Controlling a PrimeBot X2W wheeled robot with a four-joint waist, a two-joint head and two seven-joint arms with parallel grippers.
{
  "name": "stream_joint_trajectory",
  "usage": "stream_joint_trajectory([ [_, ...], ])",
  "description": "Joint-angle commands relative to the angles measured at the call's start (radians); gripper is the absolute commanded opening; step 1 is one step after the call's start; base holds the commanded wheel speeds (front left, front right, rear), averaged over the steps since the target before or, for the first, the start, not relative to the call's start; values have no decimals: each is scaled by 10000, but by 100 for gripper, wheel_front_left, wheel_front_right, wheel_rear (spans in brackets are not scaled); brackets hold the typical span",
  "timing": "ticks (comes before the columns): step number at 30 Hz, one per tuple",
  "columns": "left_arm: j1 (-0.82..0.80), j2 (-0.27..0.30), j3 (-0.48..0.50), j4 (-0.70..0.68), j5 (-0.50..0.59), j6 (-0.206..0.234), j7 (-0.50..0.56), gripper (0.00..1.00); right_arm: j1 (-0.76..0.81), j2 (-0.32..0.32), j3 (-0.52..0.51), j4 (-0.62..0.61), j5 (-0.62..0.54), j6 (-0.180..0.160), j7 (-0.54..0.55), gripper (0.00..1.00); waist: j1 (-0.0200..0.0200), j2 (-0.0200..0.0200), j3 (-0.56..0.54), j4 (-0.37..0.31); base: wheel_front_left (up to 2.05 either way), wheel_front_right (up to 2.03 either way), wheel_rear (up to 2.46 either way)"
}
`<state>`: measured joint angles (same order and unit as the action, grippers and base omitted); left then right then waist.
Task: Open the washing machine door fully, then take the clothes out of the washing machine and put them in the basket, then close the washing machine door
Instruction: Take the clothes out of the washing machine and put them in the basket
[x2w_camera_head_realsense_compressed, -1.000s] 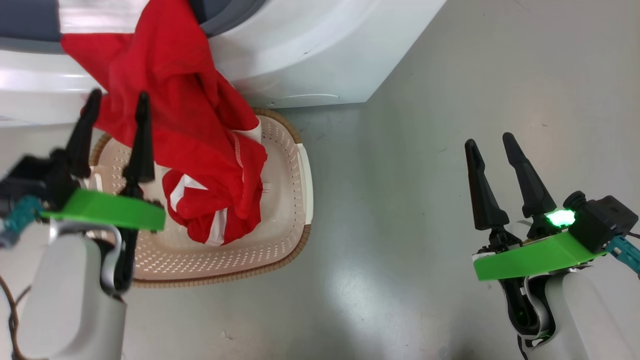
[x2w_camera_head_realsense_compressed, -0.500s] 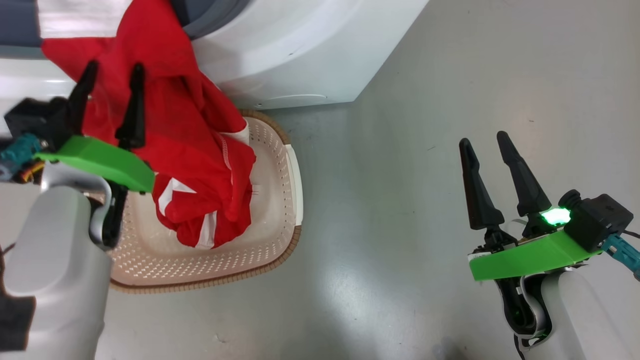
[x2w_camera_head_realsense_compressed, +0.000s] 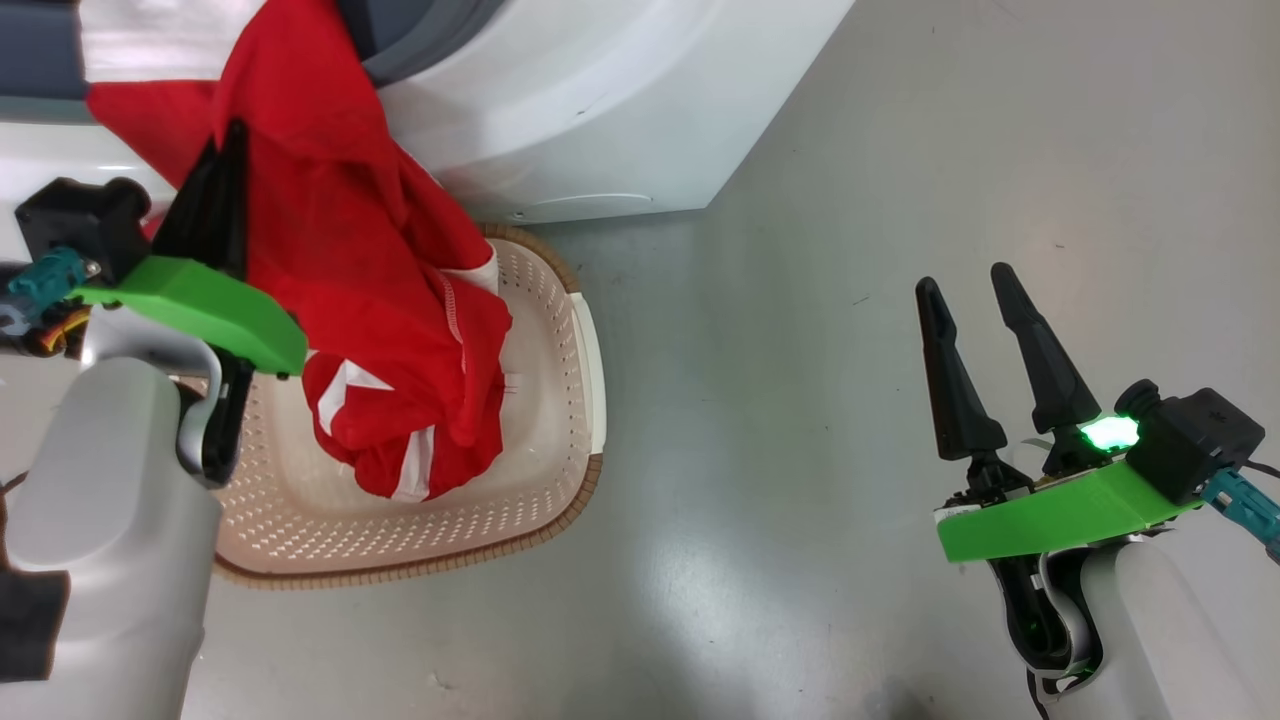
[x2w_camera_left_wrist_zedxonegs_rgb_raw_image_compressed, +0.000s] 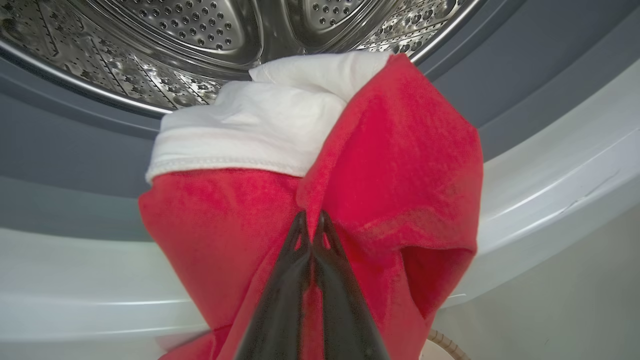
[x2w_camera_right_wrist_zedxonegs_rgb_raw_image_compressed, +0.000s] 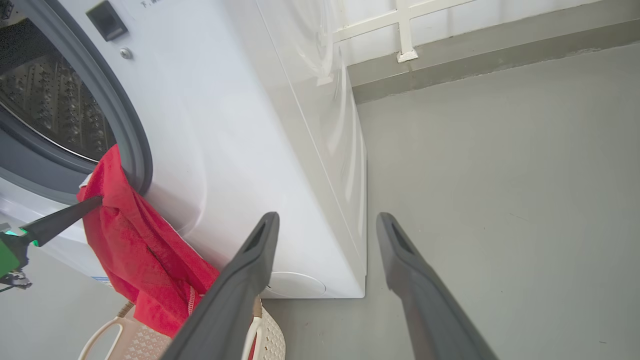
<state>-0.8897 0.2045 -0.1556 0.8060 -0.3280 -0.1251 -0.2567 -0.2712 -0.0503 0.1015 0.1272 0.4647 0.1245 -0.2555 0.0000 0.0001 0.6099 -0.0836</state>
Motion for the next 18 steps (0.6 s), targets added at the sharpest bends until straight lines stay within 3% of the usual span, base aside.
stream_joint_trajectory([
  [1,92,474,226,-262,4,-56,-51,0,105,1,189,-243,-15,62,-63,100,0,-1,-4,15,0,0,0],
  [18,2541,-137,565,-997,317,-56,-51,0,146,1,100,-257,-47,62,-63,100,0,-1,-53,250,0,0,0],
])
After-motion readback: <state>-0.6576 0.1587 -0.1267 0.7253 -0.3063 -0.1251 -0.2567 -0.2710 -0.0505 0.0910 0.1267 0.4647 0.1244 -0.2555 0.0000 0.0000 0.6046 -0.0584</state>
